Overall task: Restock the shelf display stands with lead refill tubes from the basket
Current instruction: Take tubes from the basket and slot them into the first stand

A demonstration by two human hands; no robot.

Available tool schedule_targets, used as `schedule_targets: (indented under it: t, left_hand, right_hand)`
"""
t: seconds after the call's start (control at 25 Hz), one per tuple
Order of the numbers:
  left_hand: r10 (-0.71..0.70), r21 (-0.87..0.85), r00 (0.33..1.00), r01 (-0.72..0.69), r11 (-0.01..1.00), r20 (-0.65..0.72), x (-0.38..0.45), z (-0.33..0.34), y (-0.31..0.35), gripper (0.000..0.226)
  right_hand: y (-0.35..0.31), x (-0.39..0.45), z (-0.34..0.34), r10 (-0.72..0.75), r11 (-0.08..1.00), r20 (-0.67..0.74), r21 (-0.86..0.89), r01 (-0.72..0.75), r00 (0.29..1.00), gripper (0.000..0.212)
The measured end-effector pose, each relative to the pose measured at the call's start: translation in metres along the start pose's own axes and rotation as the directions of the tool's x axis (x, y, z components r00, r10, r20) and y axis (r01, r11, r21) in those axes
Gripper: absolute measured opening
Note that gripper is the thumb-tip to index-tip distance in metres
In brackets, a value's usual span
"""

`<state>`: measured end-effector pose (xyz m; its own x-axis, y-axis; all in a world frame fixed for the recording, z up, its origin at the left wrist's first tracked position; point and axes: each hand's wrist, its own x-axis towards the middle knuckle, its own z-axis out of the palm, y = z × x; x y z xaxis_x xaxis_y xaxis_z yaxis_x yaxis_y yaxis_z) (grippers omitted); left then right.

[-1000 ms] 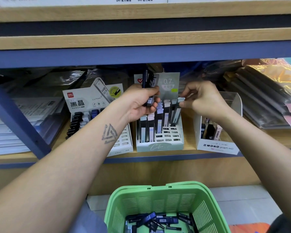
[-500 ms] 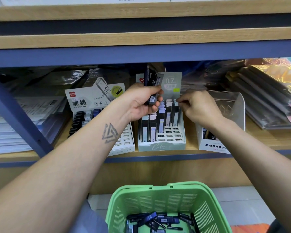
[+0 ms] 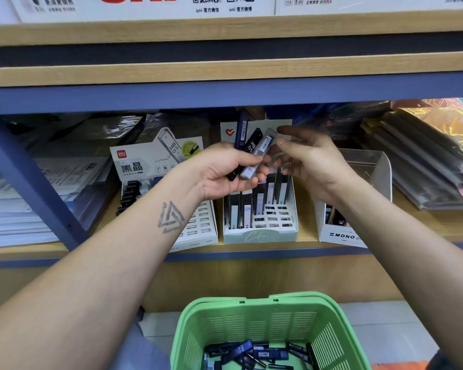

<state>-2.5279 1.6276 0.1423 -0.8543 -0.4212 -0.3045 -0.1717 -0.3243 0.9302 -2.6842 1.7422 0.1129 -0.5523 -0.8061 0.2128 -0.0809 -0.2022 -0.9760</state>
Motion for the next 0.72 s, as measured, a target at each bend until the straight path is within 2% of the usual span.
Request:
schedule_targets:
  t: [0.12,0.28,0.4,0.52,0.72]
  left_hand:
    - [-0.027,-0.027,0.999,0.028,0.999,0.04,-0.007,-0.001,0.002,0.019]
    - [-0.045,-0.133,0.997,0.054,0.99,0.069,-0.014,-0.009,0.003,0.023]
    - [-0.016,-0.058,0.999,0.018,0.998,0.042,-0.015,-0.011,0.002,0.026]
    - [-0.049,-0.045,0.999,0.049,0.998,0.009,-0.014,-0.014,0.003,0.031]
    - [-0.042,0.121,0.999,0.044,0.992,-0.015,-0.014,-0.02,0.005,0.041]
  right_hand:
    - [-0.005,-0.003,0.005,0.003,0.998,0.018,0.06,-0.004,1.0,0.029]
    - [-0.008,-0.002,0.005,0.016,0.994,-0.012,0.106,-0.015,1.0,0.017]
    - [-0.009,-0.005,0.007,0.029,0.99,0.029,0.136,-0.033,0.999,0.016]
    - [-0.01,-0.008,0.01,0.039,0.992,0.049,0.115,-0.044,0.998,0.015]
    - [-0.012,-0.01,0.01,0.094,0.983,0.056,0.153,-0.102,0.994,0.005]
